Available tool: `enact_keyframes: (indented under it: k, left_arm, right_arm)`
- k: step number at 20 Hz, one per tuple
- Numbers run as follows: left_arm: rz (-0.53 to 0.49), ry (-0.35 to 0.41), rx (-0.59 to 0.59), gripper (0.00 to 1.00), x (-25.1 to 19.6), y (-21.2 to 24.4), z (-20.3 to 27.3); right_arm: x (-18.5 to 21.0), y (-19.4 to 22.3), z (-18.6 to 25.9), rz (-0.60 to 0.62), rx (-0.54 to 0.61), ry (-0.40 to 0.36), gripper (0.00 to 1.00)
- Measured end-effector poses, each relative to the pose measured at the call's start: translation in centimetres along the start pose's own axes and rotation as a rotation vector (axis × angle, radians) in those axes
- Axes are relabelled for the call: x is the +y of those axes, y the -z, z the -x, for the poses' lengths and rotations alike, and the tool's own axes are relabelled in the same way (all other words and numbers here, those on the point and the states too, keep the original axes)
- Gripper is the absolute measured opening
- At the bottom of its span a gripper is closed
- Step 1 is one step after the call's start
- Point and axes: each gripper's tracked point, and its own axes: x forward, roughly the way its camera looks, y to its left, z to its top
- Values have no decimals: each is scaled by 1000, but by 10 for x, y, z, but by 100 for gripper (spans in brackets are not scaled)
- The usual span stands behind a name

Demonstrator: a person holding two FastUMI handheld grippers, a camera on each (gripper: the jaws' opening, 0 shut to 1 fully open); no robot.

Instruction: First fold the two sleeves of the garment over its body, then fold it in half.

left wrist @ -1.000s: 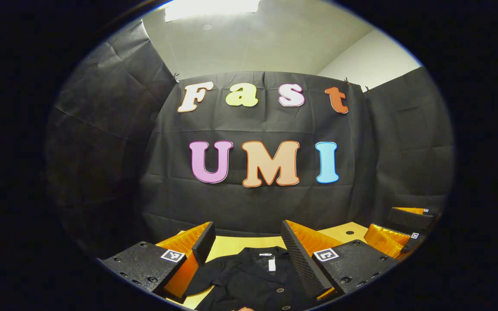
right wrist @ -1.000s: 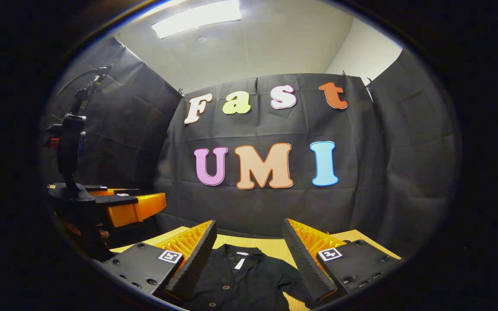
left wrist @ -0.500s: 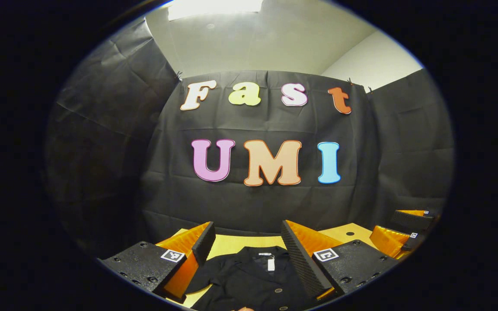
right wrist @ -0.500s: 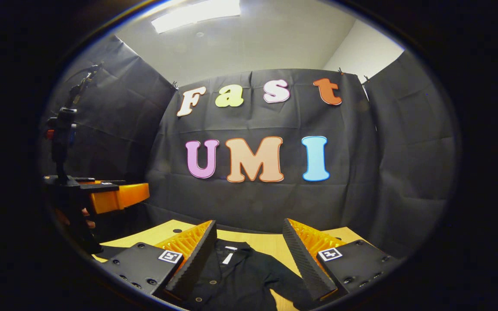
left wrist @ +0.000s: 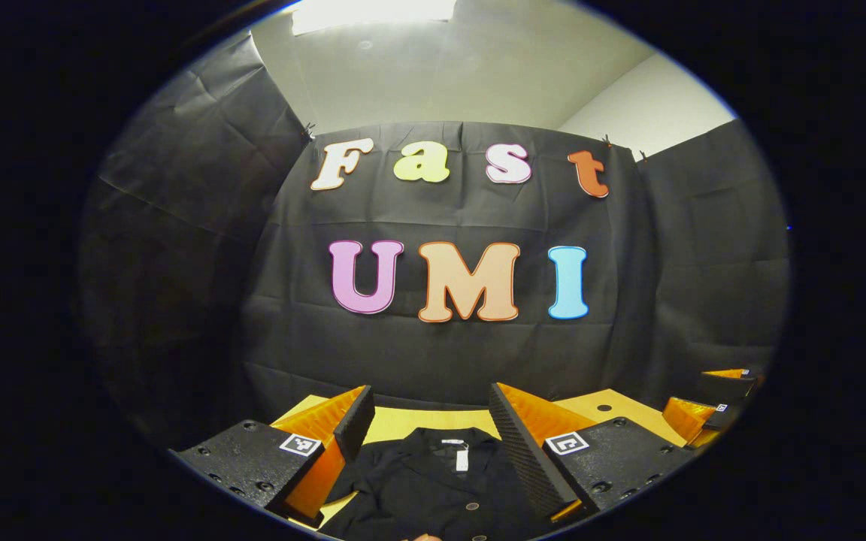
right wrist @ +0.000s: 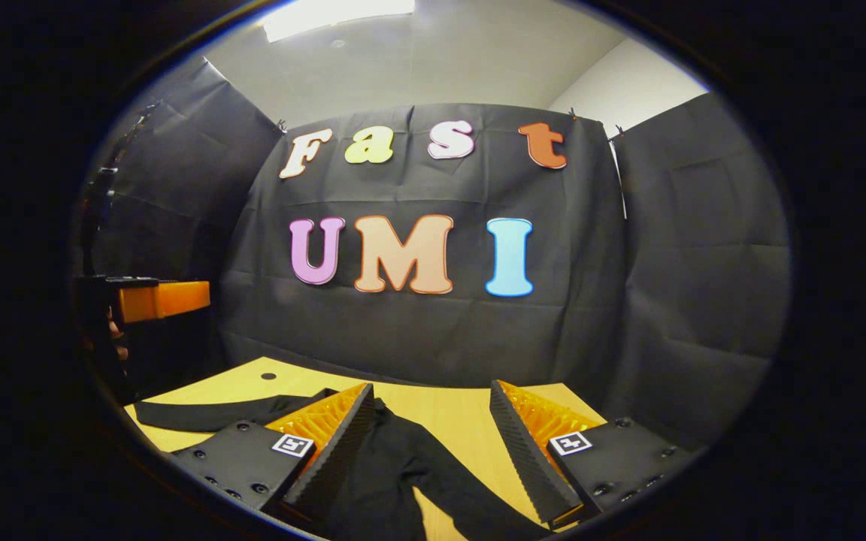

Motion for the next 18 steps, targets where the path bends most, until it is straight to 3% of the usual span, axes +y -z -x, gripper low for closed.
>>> enact_keyframes:
  k: [9, 18]
  left_arm:
    - [-1, -4, 3, 92, -24, 5, -4]
    - [1, 9, 10, 92, -64, 15, -9]
  right_arm:
    - [-70, 65, 7, 14, 169, 57, 98]
    - [-131, 151, 28, -17, 386, 63, 98]
